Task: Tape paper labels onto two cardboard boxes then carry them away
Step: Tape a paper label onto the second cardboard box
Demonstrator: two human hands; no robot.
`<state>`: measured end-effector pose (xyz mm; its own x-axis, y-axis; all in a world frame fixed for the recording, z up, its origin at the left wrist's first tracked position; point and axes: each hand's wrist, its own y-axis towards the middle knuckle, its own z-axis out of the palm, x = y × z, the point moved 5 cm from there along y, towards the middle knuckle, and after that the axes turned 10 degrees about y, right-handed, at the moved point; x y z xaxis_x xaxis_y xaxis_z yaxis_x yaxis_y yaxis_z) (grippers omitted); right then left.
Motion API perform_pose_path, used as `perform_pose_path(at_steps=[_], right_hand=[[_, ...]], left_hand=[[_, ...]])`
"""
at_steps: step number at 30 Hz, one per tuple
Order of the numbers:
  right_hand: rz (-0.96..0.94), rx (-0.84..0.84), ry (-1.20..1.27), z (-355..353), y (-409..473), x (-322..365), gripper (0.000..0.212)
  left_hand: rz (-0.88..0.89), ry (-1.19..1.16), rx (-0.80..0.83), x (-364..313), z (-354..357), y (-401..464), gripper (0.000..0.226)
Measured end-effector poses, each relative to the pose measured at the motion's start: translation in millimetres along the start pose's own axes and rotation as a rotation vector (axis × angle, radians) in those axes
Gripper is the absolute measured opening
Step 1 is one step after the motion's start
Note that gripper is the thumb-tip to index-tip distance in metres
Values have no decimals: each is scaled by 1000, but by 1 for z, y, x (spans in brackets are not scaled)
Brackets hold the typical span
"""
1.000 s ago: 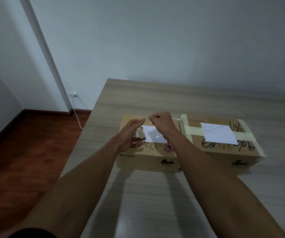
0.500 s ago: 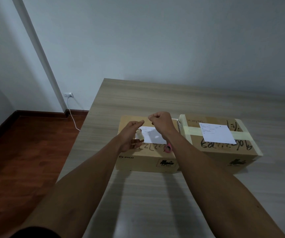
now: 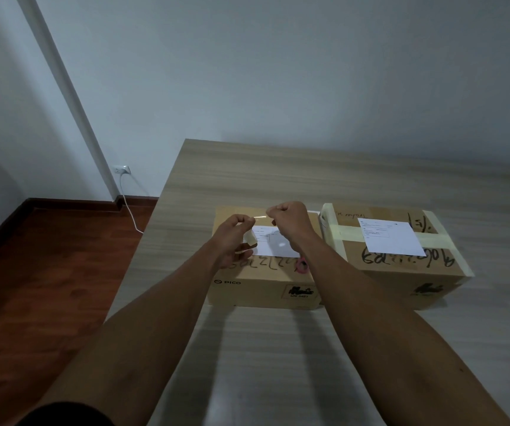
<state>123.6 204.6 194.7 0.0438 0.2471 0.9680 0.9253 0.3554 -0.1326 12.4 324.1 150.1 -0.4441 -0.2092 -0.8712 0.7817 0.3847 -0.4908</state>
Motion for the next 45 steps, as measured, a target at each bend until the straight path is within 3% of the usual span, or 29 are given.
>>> perform_pose_path(at_steps=[8,14,21,26,33,36,39,43,45], right_hand=[[169,-41,155,15,7,-12,15],[326,-130,367,33,24,-33,40],[439,-85,415,43,44,-49,28],[459,-79,376,50,56,-51,25],[467,-120,308,56,66,-62,19],[436,-144,250,52,63,-62,35],[417,-152,177,50,58,-64,23],[392,-157,74,49,57,-62,30],[383,-168,23,51,56,-59,28]], left_hand=[[37,274,-77,-19,-18,20,14],[122,533,-123,-35,-21,49,15],[178,608,-211,-38,-20,71,11],[165,656,-242,-41,-20,80,13],[16,709,-324,-40,-31,90,21],[-27,744,-321,-32,-35,93,24],[-73,752,-290,-30,-38,95,18],[-136,745,-264,-28,-42,97,32],[-155,781,-232,-28,-42,98,26]])
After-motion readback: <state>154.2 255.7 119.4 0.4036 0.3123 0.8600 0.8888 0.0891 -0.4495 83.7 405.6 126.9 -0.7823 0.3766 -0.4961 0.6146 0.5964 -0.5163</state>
